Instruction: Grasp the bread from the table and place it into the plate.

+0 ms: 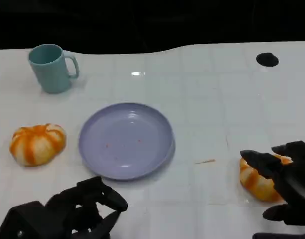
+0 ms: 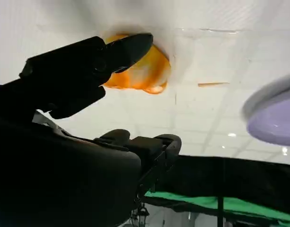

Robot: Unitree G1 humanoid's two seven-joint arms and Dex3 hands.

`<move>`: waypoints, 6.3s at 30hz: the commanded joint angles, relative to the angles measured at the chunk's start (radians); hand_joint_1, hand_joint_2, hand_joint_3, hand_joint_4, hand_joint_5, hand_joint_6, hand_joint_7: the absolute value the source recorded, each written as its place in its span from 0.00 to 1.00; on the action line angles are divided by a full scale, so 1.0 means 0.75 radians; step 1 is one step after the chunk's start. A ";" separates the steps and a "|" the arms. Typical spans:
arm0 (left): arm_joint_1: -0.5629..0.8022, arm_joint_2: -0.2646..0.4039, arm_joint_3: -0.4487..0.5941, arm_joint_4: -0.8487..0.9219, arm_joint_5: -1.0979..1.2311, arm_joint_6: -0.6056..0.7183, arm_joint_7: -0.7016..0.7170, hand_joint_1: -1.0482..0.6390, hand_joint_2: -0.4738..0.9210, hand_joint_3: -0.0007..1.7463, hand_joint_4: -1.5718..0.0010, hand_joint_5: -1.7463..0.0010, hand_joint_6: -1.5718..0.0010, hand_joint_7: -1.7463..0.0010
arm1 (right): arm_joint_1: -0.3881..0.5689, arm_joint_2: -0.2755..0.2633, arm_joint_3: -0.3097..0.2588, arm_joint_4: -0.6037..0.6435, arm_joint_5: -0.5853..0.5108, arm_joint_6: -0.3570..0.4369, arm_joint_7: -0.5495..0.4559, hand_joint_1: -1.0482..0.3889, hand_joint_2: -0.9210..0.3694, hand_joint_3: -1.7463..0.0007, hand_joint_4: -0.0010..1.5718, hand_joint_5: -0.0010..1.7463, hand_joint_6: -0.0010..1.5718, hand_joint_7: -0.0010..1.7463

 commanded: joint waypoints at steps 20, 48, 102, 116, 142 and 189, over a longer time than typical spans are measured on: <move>-0.002 0.007 -0.006 -0.042 0.015 0.035 0.000 0.45 0.92 0.37 0.57 0.00 0.60 0.26 | -0.338 0.005 0.166 0.591 0.073 0.095 -0.082 0.40 0.01 0.99 0.17 0.14 0.26 0.00; 0.005 -0.012 -0.014 -0.103 0.017 0.101 0.016 0.46 0.92 0.37 0.57 0.00 0.60 0.25 | -0.554 -0.007 0.248 1.007 0.221 -0.092 -0.601 0.63 0.02 0.96 0.55 0.98 0.76 0.30; 0.003 -0.024 -0.035 -0.104 0.056 0.106 0.021 0.48 0.91 0.39 0.60 0.00 0.61 0.24 | -0.709 0.278 0.279 0.878 0.439 -0.441 -0.780 0.67 0.58 0.17 0.64 1.00 0.52 0.97; 0.014 -0.035 -0.033 -0.100 0.051 0.097 0.009 0.49 0.91 0.39 0.60 0.00 0.61 0.25 | -0.896 0.451 0.369 1.187 0.436 -0.525 -0.864 0.66 0.59 0.14 0.65 1.00 0.51 1.00; 0.035 -0.046 -0.042 -0.101 0.055 0.082 0.010 0.48 0.91 0.39 0.60 0.00 0.61 0.25 | -1.216 0.685 0.448 1.764 0.503 -0.505 -0.773 0.55 0.21 0.66 0.36 0.63 0.49 0.21; 0.064 -0.034 -0.073 -0.101 0.119 0.004 0.018 0.48 0.88 0.45 0.55 0.00 0.61 0.23 | -0.412 0.242 0.233 0.522 0.829 -0.629 -0.318 0.40 0.00 0.90 0.20 0.65 0.38 0.21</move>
